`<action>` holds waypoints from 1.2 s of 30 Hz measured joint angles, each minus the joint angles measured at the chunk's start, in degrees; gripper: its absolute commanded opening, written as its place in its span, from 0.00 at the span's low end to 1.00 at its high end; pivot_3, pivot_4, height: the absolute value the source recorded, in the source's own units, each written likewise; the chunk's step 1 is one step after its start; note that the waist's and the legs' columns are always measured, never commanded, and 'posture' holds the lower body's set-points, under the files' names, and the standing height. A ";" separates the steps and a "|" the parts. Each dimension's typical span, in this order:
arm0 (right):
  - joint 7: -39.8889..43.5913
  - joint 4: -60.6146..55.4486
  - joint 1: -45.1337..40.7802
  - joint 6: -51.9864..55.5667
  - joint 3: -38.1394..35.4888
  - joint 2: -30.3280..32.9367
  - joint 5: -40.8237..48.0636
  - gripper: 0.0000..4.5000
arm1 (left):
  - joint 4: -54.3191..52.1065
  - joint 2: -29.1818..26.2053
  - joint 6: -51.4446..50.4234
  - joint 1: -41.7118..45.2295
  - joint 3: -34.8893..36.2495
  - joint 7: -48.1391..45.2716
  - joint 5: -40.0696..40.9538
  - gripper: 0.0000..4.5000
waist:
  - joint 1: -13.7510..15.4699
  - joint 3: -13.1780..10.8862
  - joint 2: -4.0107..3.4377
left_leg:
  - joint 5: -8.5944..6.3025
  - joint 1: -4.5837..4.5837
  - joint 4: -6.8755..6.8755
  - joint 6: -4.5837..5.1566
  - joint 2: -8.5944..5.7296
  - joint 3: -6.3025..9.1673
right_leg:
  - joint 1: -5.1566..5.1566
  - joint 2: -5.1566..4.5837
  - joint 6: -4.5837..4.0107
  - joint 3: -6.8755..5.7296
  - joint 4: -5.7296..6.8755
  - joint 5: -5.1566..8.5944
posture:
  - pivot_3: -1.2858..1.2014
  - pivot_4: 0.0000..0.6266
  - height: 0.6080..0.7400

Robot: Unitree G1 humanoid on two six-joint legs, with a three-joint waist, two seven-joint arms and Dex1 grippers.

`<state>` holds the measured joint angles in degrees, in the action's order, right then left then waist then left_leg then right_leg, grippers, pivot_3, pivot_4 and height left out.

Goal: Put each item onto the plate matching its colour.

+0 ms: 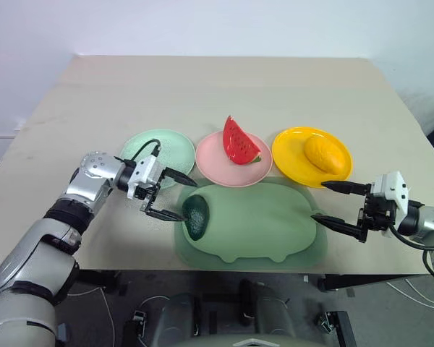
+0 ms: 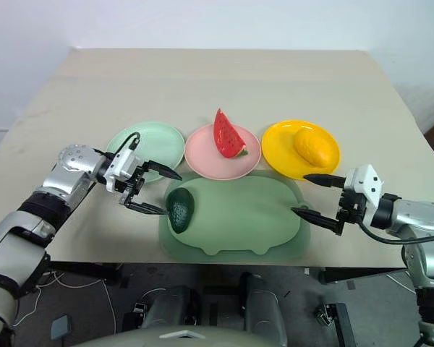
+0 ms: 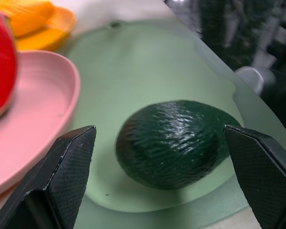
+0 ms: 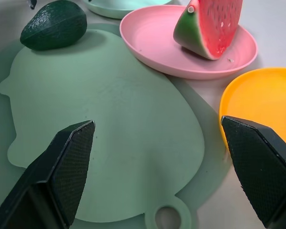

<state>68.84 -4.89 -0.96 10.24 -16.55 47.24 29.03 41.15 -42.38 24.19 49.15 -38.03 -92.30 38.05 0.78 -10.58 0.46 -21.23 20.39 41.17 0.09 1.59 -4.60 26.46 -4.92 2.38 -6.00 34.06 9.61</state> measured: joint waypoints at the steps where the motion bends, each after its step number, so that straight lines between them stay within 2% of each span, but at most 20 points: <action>1: -0.33 -0.25 0.33 0.16 -0.14 -0.01 0.18 0.99 | 0.67 0.10 0.34 0.71 -1.37 0.01 0.36 1.00 | 0.01 0.00 0.00 | 0.00 0.00 0.00 0.00 0.00 0.00 | 0.00 0.00 0.00 0.00 0.00 0.00 | 0.52 0.24 0.97; 8: -3.25 -3.60 3.71 1.44 -1.71 -0.05 1.14 0.99 | 3.37 2.55 3.87 3.23 -9.59 0.00 2.89 1.00 | 0.07 -0.04 0.07 | 0.00 0.01 0.03 0.01 -0.02 0.05 | -0.01 0.00 0.00 0.02 0.00 0.00 | 0.52 0.24 0.97; 17: -5.36 -5.13 5.12 2.04 -2.26 -0.09 1.61 0.99 | 5.07 3.40 6.12 3.37 -12.95 0.00 5.05 1.00 | 0.09 -0.05 0.10 | -0.01 0.01 0.04 0.01 -0.02 0.08 | -0.01 0.00 0.00 0.03 0.00 0.00 | 0.52 0.24 0.97; 27: -6.57 -5.13 4.26 3.14 -1.92 -0.29 1.61 0.99 | 4.87 4.04 5.96 0.48 -12.53 0.00 5.12 1.00 | 0.06 -0.08 0.14 | -0.01 0.01 0.06 0.02 -0.02 0.08 | -0.01 0.00 0.00 0.03 0.01 0.00 | 0.52 0.24 0.97; 36: -6.74 -5.13 3.20 3.85 -1.73 -0.58 1.56 0.99 | 4.75 4.64 4.09 -1.15 -8.86 0.01 5.18 1.00 | 0.06 -0.08 0.14 | -0.01 0.00 0.07 0.03 -0.02 0.08 | -0.03 0.00 0.00 0.03 0.01 0.00 | 0.52 0.24 0.97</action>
<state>62.11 -10.03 2.25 14.09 -18.28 46.65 30.59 45.90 -37.74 28.28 48.00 -46.89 -92.29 43.23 0.84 -10.66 0.61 -21.24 20.39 41.25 0.12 1.57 -4.52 26.43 -4.92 2.38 -5.97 34.07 9.61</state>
